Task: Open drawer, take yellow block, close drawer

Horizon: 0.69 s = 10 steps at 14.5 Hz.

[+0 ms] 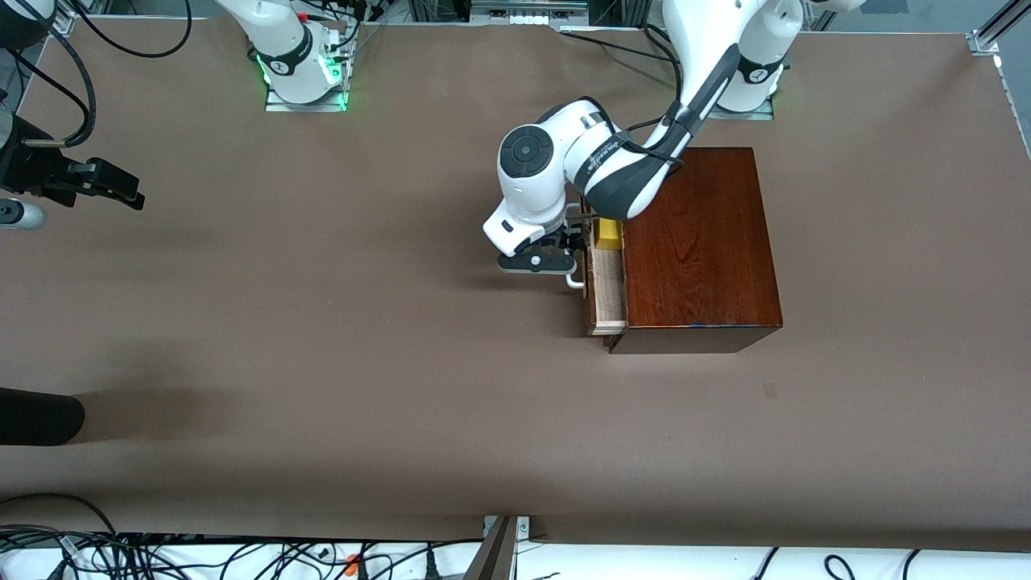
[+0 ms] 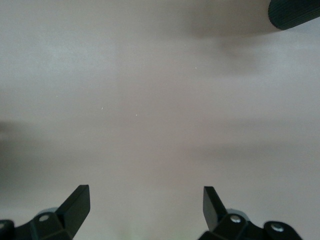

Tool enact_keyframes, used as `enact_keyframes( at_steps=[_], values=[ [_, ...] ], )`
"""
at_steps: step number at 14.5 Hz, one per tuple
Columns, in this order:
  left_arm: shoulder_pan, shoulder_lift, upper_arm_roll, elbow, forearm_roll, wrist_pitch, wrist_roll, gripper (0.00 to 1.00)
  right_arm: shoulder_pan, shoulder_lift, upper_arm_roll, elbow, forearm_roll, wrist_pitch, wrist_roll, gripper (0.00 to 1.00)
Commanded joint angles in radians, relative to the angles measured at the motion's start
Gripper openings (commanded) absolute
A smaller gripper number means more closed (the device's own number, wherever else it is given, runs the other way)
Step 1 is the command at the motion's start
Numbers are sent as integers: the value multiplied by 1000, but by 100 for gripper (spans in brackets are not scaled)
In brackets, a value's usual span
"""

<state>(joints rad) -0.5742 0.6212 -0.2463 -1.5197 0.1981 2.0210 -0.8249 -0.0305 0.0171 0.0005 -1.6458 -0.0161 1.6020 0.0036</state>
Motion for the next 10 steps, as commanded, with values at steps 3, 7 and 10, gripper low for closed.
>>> enact_keyframes(
  at_steps=[3, 7, 10],
  values=[
    [-32, 57, -19, 67, -45, 51, 0, 100, -12, 1, 9, 9, 15, -11, -14, 100],
    [-36, 57, -19, 82, -54, 54, 1, 100, -12, 1, 9, 9, 15, -10, -14, 100],
    [-32, 49, -18, 85, -43, 48, 9, 100, -12, 1, 9, 9, 15, -10, -14, 100]
  ],
)
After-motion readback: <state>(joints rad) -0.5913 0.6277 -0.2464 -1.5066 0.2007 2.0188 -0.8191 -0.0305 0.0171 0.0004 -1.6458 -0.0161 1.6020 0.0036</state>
